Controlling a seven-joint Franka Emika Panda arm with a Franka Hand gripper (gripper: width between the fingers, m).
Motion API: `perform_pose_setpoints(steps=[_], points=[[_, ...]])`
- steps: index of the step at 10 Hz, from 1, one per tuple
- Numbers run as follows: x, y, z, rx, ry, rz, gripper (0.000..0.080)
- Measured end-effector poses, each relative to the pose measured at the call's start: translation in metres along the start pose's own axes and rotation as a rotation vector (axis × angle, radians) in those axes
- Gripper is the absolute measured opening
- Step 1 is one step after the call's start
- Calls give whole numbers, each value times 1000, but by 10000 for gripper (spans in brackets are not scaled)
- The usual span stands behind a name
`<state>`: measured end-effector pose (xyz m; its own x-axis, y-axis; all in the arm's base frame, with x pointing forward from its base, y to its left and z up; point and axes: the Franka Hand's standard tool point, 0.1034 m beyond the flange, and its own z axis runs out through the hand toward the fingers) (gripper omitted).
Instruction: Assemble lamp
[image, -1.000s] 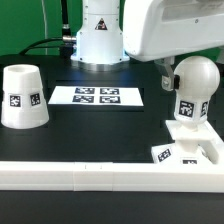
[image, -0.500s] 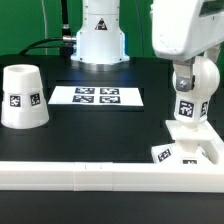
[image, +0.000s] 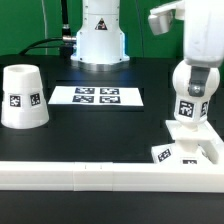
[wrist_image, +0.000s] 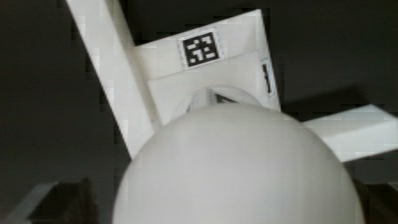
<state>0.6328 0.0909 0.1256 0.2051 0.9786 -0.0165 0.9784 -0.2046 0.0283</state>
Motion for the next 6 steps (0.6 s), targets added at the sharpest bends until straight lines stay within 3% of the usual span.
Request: perform_pose_setpoints(steps=[4, 6], points=[[0, -1, 3, -3, -24, -275, 699], [2, -2, 5, -1, -25, -271, 679]])
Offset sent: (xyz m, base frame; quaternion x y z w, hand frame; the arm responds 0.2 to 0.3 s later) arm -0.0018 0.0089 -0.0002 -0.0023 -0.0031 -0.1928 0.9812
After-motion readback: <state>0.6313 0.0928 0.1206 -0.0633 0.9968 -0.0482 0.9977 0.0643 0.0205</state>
